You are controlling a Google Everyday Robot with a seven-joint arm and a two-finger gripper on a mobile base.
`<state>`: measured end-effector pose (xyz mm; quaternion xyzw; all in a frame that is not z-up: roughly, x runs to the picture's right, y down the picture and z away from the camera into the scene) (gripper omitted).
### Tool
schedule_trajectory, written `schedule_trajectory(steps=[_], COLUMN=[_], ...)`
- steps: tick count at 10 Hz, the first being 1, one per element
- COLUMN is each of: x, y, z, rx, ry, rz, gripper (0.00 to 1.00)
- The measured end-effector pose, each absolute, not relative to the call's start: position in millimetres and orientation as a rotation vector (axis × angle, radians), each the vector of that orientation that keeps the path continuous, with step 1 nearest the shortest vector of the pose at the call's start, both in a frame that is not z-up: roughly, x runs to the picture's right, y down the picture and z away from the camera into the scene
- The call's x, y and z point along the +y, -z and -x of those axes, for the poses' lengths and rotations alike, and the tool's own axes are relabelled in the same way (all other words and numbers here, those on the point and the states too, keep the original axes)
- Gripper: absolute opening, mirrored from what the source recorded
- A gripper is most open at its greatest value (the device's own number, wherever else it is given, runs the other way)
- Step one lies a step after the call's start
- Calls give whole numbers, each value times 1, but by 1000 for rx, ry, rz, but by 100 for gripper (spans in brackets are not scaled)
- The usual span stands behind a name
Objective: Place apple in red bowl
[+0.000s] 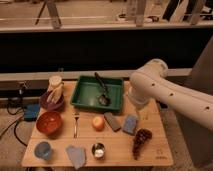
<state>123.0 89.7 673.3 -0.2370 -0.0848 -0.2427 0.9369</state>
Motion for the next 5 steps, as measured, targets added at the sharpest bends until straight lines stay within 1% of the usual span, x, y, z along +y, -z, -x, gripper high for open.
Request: schedule_trajectory(steps=[5], x=[94], y=[-678], z=[-90], rx=[-222], ry=[578], rz=[467], gripper=[80])
